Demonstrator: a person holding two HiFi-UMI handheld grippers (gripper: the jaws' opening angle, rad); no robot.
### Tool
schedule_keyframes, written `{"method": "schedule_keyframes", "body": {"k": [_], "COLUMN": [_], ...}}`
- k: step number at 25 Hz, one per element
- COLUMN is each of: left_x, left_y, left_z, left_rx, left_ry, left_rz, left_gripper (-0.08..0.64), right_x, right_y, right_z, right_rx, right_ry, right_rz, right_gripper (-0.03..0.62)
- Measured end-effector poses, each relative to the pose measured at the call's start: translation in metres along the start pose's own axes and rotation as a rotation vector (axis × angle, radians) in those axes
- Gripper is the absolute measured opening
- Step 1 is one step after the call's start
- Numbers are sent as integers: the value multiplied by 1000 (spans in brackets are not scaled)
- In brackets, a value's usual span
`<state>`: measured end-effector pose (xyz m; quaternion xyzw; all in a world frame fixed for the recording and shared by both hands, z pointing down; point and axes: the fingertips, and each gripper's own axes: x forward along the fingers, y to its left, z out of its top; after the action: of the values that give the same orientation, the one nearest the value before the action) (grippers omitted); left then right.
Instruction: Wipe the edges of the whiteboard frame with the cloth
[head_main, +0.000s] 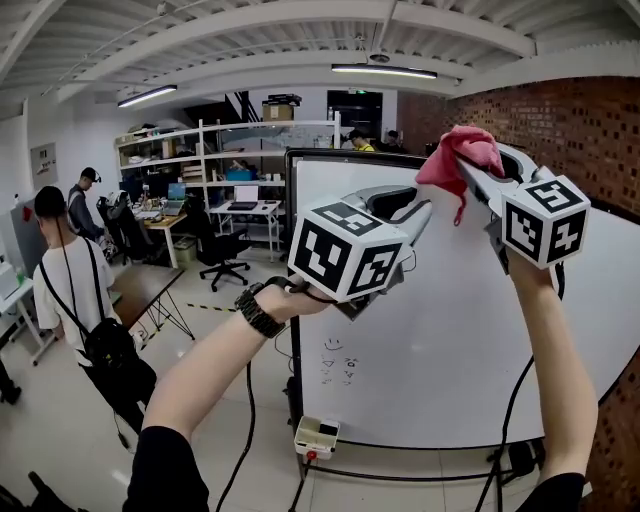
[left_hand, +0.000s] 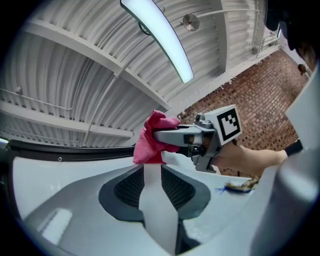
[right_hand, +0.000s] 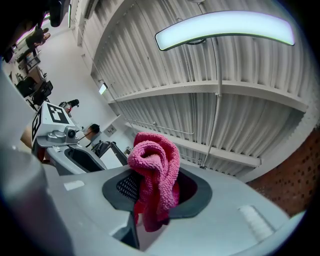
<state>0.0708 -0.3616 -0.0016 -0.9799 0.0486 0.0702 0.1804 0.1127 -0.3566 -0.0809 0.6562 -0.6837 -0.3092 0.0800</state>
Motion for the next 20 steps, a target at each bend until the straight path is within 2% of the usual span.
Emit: {"method": "schedule_keyframes", "body": {"k": [3,6,10,14,16,19,20], "left_x": [4,5,17,42,30,-14,-14], "left_y": [12,4,-19,-34,-36,-37,-39], "left_z": [0,5,18,20,18,13,16], "left_rx": [46,112,158,168,159,77,52], "left_ry": [-6,-14,-41,-24,-25,-82,-109], "left_rz": [77,131,152,203,228,225,218], "left_gripper": [92,92,92,92,92,92,92], "right_x": [2,-7,-27,-51,-59,-71,-76], "right_y": [-2,-5,-21,-44,-33,6,4], "right_z": [0,0,-4,-18,-16,-8,-9], "right_rx": [1,4,14,26,22,5,3], "right_ry": [0,5,6,9,12,21,24], "right_rz": [-1,-6,-21,-31,-35,-59,-68], "right_gripper": [121,121,121,121,121,121,121]}}
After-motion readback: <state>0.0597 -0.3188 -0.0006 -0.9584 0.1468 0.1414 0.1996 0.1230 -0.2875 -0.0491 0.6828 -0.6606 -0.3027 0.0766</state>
